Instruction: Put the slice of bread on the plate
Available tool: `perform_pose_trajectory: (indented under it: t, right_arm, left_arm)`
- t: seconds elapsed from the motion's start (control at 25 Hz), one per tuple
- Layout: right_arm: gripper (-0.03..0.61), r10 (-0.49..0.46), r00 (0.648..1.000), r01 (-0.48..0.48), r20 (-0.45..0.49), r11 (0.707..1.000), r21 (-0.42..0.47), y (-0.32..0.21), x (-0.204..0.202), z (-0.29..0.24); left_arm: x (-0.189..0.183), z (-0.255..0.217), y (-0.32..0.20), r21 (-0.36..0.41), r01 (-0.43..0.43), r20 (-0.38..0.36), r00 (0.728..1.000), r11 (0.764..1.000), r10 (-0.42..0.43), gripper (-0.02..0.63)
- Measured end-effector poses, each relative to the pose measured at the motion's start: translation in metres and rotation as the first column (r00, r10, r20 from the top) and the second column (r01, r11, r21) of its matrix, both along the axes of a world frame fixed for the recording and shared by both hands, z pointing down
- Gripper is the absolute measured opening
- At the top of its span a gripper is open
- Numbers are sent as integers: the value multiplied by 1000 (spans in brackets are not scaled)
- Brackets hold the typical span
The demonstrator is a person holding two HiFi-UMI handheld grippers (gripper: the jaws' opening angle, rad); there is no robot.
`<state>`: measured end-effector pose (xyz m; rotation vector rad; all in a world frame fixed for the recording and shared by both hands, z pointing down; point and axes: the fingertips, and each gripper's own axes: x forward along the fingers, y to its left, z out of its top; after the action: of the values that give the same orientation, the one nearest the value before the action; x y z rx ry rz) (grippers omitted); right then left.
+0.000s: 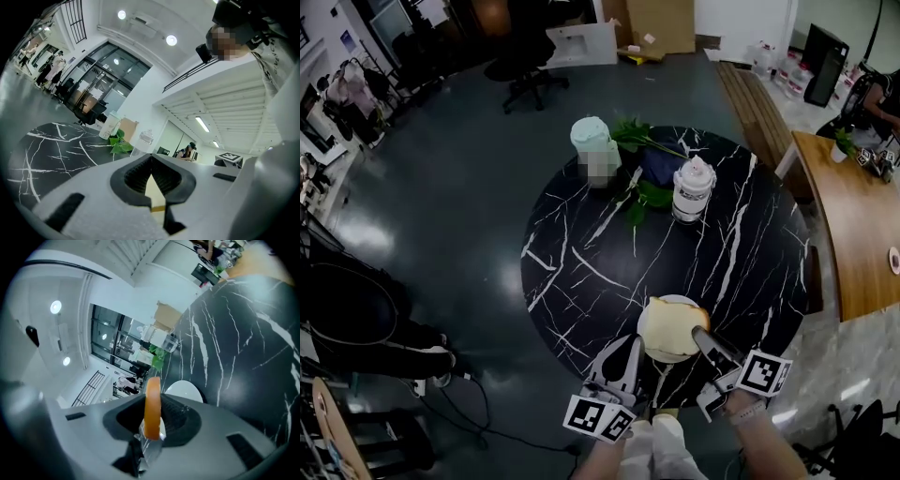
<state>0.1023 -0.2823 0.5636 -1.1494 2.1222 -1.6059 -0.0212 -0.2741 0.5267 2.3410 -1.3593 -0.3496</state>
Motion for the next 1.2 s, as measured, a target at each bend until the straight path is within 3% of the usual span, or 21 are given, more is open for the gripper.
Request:
perform_pose_trajectory:
  t: [0.08,0.28,0.64,0.8,1.08,1.2]
  right_arm:
    - [86,8,1000,-7,19,999,-36,1,-1,8]
    - [86,-2,996,-5,-90,997,-81,5,8,27]
    - [97,-31,948,34,-316,999,6,3,11,26]
    - [114,-35,890,65,-455,997,52,3,11,24]
    - [127,-61,730,188,-681,975,115,5,11,27]
    - [130,-63,709,192,-703,976,106,5,11,32]
  left_arm:
    - [-3,2,-1,-5,7,-5,1000,1000,-7,5]
    - [-6,1,-1,-6,11,-11,1000,1000,-11,5]
    - [-6,0,-1,3,14,-14,1000,1000,-14,5]
    - [-9,-1,2,8,15,-14,1000,1000,-15,5]
    - [-14,-2,9,5,25,-20,999,1000,-25,5]
    - [-14,-2,11,6,26,-27,999,1000,-25,5]
